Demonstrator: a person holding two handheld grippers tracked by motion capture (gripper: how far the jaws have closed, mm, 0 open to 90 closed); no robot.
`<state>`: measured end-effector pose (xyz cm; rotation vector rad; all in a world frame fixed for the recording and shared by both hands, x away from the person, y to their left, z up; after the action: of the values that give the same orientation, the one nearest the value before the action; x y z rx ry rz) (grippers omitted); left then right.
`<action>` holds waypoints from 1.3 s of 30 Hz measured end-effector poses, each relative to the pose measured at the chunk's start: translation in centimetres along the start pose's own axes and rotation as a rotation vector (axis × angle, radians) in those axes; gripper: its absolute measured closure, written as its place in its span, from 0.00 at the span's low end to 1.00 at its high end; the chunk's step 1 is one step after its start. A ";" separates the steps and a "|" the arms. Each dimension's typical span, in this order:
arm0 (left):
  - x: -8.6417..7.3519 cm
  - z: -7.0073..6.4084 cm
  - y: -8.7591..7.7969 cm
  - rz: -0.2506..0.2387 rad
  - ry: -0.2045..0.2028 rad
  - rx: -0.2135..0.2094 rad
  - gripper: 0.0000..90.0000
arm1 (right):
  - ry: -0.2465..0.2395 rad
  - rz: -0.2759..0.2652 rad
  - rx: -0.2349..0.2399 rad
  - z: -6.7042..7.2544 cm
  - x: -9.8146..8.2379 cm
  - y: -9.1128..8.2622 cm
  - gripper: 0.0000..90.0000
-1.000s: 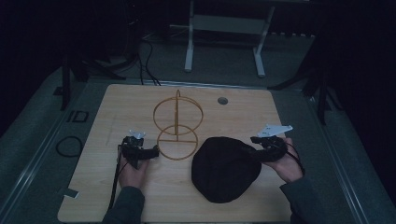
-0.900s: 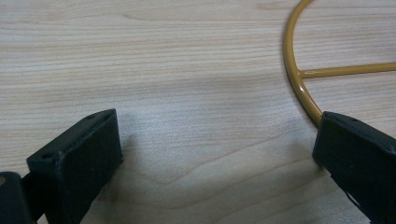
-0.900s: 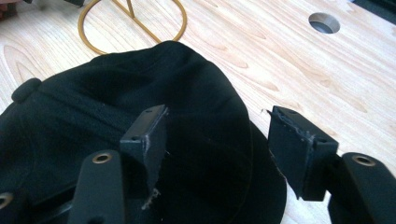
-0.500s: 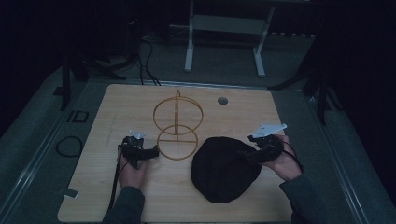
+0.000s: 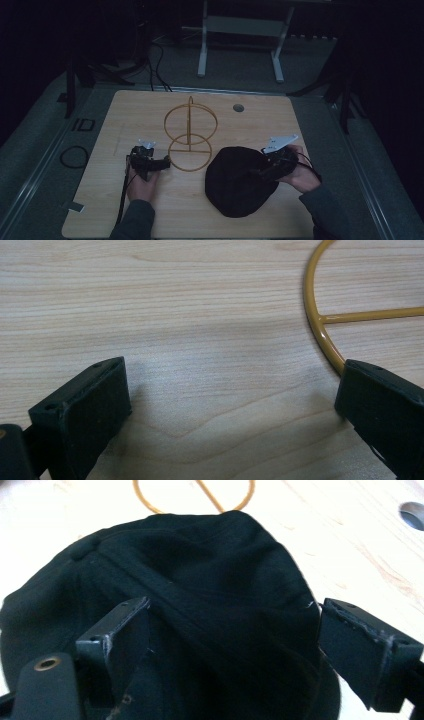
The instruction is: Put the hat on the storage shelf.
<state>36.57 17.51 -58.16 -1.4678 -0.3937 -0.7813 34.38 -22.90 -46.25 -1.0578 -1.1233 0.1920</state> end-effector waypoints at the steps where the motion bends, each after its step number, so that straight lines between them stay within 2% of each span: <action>1: 0.0 0.0 0.0 0.000 0.000 0.000 0.01 | -0.005 0.002 0.006 0.0 0.0 0.1 0.16; 9: 0.0 0.0 0.0 0.000 0.000 0.000 0.01 | -0.035 0.008 0.046 -0.2 -0.2 1.0 0.16; 17: 0.0 0.0 0.0 0.000 0.000 0.000 0.01 | -0.056 0.037 0.049 -0.5 -0.3 1.8 0.16; 24: 0.0 0.0 0.0 0.000 0.000 0.000 0.01 | -0.098 0.089 0.037 -0.5 -0.1 2.5 0.16; 36: 0.0 0.0 0.0 0.001 0.000 0.000 0.01 | -0.158 0.163 0.066 -0.3 -0.1 3.7 0.15; 39: 0.0 0.0 0.0 0.000 0.000 0.000 0.01 | -0.163 0.180 0.054 -0.3 -0.2 4.0 0.18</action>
<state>36.57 17.51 -58.16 -1.4676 -0.3938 -0.7811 35.95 -21.11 -49.45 -1.1097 -1.1614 0.4555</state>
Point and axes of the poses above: each handheld gripper's, and its own axes: y roughly forward along the jaws, x roughly out of its top, z roughly to its left, the point moved 2 cm from there along y, roughly forward along the jaws, and after that the axes turned 9 degrees about y, right-handed, at the moved point
